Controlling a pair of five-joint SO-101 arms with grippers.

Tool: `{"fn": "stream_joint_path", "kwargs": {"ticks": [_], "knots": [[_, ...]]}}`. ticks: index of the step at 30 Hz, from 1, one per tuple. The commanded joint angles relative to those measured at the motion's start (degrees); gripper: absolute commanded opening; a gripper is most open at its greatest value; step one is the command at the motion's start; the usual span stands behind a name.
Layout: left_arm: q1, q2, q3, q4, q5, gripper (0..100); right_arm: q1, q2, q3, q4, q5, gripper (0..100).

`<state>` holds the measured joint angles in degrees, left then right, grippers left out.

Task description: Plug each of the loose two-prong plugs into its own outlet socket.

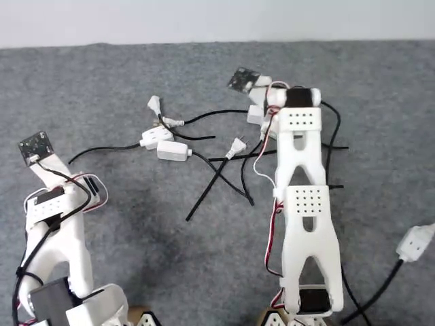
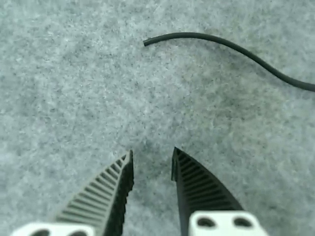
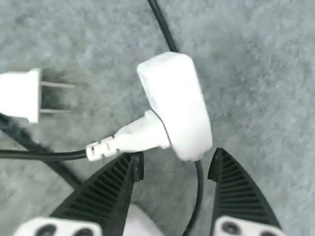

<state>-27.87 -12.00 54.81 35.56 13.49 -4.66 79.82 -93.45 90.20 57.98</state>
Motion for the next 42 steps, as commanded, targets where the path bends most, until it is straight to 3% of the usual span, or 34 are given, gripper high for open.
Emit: {"fn": "stream_joint_path", "kwargs": {"ticks": [1,8,16,22,33,42], "knots": [[0.0,-0.26,-2.77,0.26,-1.05,12,-0.92,-0.57,-2.73,-3.74,1.93,22.3],[0.0,-0.26,-2.77,0.26,-1.14,12,-0.66,2.42,-2.55,-9.19,5.98,21.7],[0.0,-0.26,-2.77,0.26,-1.41,12,-1.98,7.96,-2.55,-13.32,11.34,2.0],[0.0,-0.26,-2.86,0.26,-1.41,12,-1.8,6.46,-2.81,-12.88,10.9,0.9],[0.0,-0.26,-2.86,0.26,-1.41,12,7.34,-10.15,-2.81,-11.12,-15.21,0.8],[0.0,-0.26,-2.86,0.26,-1.41,12,23.34,-24.84,-2.81,6.9,-30.77,0.8]]}}
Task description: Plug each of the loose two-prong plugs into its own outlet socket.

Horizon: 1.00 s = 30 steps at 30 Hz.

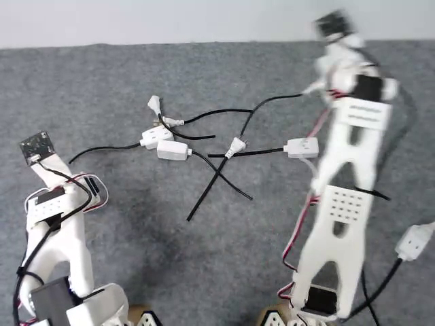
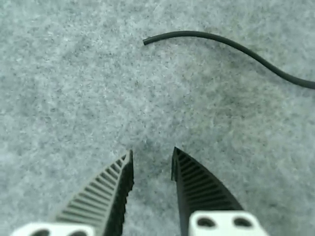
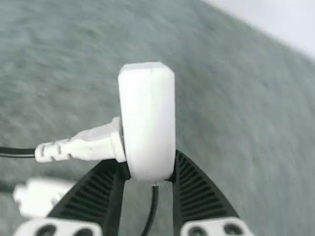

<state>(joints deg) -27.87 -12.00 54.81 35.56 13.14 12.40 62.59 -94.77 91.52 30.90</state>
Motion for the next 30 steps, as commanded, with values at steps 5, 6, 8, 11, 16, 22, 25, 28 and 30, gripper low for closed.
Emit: {"fn": "stream_joint_path", "kwargs": {"ticks": [5,6,8,11,16,22,25,28,30], "knots": [[0.0,-0.26,-2.86,0.26,-1.05,12,19.65,-8.22,-1.32,11.21,-6.68,0.8],[0.09,-0.26,-2.86,0.26,-1.05,12,22.55,-8.04,-1.14,11.38,-6.95,0.8],[0.09,-0.26,-2.86,0.26,-1.05,12,28.44,-6.37,-1.23,11.3,-8.35,0.8],[0.88,-0.26,-2.77,0.26,-1.14,12,35.65,-3.74,-1.23,11.3,-8.7,0.8],[2.64,-0.62,-2.33,0.53,-2.64,12,44.0,2.59,-1.23,11.38,-8.09,0.8],[4.4,-3.6,0.04,0.35,-7.3,9,47.69,6.29,-1.23,11.56,-6.15,0.8],[5.54,-6.24,1.98,0.18,-7.74,7,48.57,6.11,-1.23,11.74,-6.59,0.8],[6.51,-8.44,4.18,-1.23,-10.64,7,50.24,4.53,-1.23,11.82,-12.13,0.8],[6.68,-9.58,5.85,-2.99,-10.9,7,51.38,3.3,-1.14,11.91,-13.54,0.8]]}}
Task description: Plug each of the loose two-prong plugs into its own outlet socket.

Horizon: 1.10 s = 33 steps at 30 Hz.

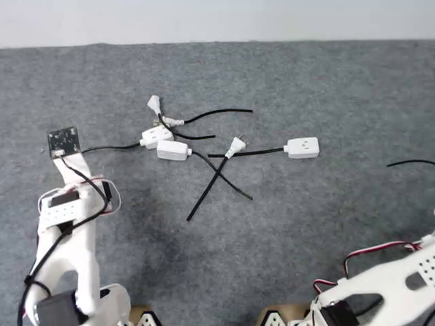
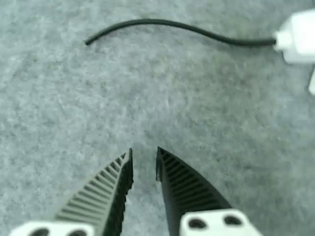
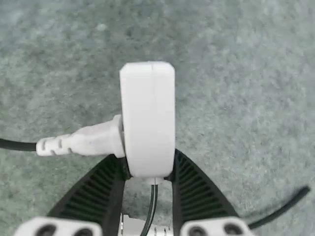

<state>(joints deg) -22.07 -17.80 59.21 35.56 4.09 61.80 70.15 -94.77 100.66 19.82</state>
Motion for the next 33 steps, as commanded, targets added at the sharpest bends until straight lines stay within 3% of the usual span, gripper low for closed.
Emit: {"fn": "stream_joint_path", "kwargs": {"ticks": [1,12,18,20,25,29,33], "knots": [[0.88,-4.4,2.07,-3.52,-1.85,7,2.51,-4.7,-1.05,2.77,-2.55,0.8],[1.85,-5.36,2.86,-3.87,-2.11,7,3.3,-23.78,29.71,1.45,-2.55,0.8],[1.76,-5.36,2.86,-3.6,-2.11,7,6.02,-22.2,38.68,-6.29,-2.46,1.1],[1.76,-5.36,2.86,-3.6,-2.11,7,7.25,-20.35,39.21,-7.6,-1.41,5.2],[2.37,-5.8,2.42,-0.44,-2.11,12,8.22,-17.36,39.12,-7.78,6.24,27.3],[5.98,-5.89,1.63,4.75,-2.37,31,7.43,-17.54,39.03,-6.73,8.26,28.1],[8.79,-5.89,1.89,5.01,-7.82,28,7.52,-19.65,35.08,-0.22,7.82,28.1]]}}
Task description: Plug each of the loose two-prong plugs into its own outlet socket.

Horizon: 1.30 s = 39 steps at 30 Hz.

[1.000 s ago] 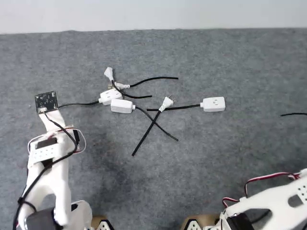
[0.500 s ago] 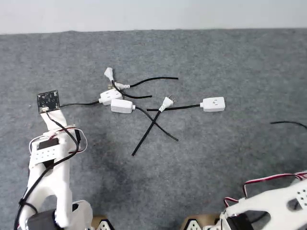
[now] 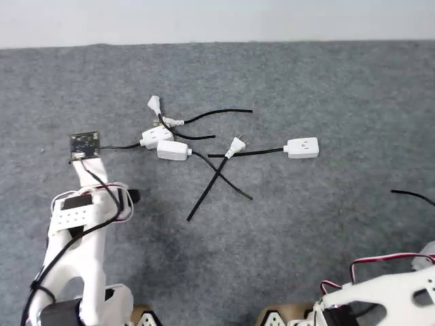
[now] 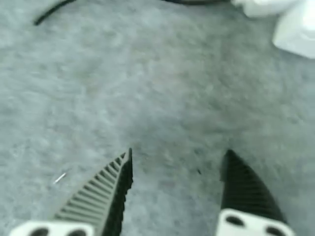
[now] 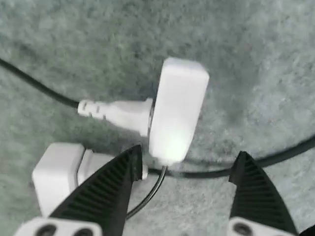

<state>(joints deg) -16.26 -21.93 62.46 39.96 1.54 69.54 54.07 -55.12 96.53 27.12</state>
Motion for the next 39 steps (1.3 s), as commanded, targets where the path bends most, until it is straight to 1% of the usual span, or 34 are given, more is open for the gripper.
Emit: {"fn": "stream_joint_path", "kwargs": {"ticks": [1,3,5,7,9,11,16,20,22,27,29,32,39], "knots": [[4.48,-1.76,-1.01,0.62,-6.77,26,-0.13,-4.26,-5.63,5.14,-0.7,28.1],[8.97,-1.76,-0.92,0.62,-9.05,25,0.13,-5.85,-6.15,6.29,-3.16,27.7],[14.95,-1.76,-1.27,0.44,-10.81,25,0.57,-6.9,-5.54,6.29,-4.92,25.0],[21.63,-1.76,-2.95,0.62,-11.78,25,0.48,-7.08,-5.1,6.29,-5.71,23.0],[27.25,-1.76,-5.32,0.7,-11.78,25,0.4,-6.46,-3.16,6.29,-5.71,23.1],[31.3,-1.14,-8.48,0.7,-11.78,25,0.31,-5.67,-1.23,6.29,-5.45,23.1],[38.77,-0.79,-17.27,2.02,-11.69,25,0.48,-3.47,0.53,5.85,-5.36,23.1],[45.01,6.15,-27.12,5.54,-10.29,29,-0.13,-2.59,0.53,5.85,-5.71,23.0],[46.95,12.57,-33.1,6.33,-8.7,29,-0.57,-2.59,0.53,5.85,-5.63,23.0],[49.67,30.24,-51.65,10.73,-8.53,29,-0.57,-1.89,0.62,3.56,-5.45,22.9],[50.29,37.27,-59.91,12.84,-8.88,29,-0.57,-0.66,0.62,1.98,-5.45,22.9],[51.25,47.21,-71.78,16.53,-11.25,29,-0.75,2.07,0.62,-1.1,-5.54,22.8],[51.43,65.93,-99.03,24.7,-11.43,29,-2.86,7.96,0.62,-8.4,-5.71,22.8]]}}
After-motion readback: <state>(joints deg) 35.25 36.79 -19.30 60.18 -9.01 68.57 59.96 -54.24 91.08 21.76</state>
